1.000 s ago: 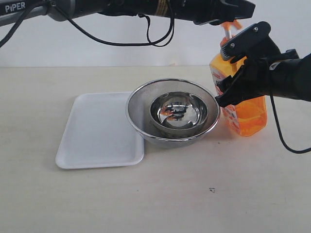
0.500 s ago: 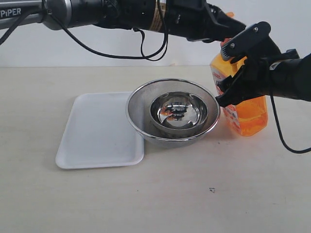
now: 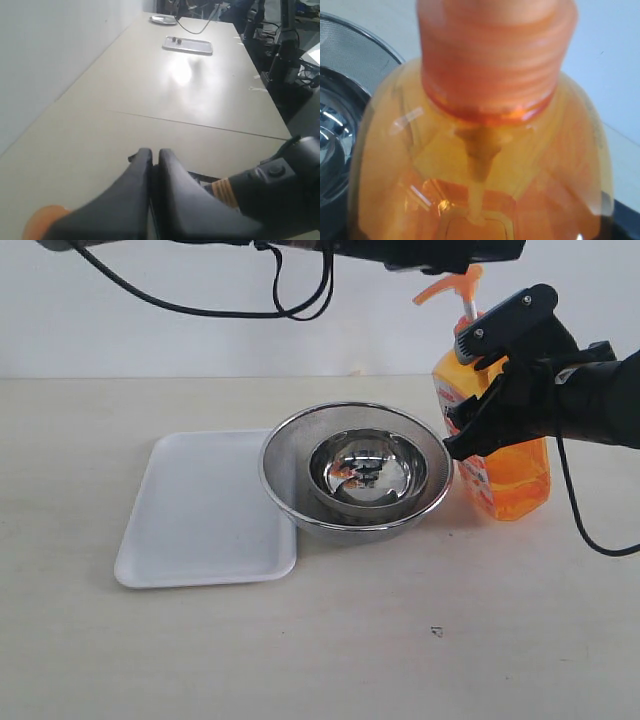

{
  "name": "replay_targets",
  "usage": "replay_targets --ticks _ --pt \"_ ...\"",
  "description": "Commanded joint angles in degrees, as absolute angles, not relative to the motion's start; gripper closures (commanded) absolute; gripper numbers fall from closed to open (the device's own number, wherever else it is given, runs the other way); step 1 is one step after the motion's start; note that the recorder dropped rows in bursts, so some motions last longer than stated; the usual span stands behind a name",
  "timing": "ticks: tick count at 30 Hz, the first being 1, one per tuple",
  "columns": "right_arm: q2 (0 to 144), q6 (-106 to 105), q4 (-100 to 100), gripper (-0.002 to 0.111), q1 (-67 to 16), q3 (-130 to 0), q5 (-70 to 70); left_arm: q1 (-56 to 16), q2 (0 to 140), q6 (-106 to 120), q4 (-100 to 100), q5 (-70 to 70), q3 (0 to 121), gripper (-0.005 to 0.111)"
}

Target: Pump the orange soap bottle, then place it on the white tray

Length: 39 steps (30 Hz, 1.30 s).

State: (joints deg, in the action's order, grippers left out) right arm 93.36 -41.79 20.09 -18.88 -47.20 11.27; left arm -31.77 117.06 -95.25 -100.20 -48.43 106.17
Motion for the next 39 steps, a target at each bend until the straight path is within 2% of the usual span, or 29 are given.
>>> replay_targets --ticks 1,15,30,39 --pt "92.77 -41.99 19.94 0.109 -18.57 -47.40 11.31 -31.39 116.31 -95.10 -99.95 -45.05 105.82 0.102" --pt "92.77 -43.56 19.94 0.109 -18.57 -47.40 11.54 -33.11 116.04 -89.16 -99.95 -28.13 103.47 0.102" --pt "92.77 -44.04 19.94 0.109 -18.57 -47.40 11.54 -34.56 115.68 -87.62 -99.95 -25.88 101.73 0.102" --pt "92.77 -44.45 19.94 0.109 -18.57 -47.40 11.80 -34.45 112.51 -87.11 -99.95 -23.51 95.97 0.102"
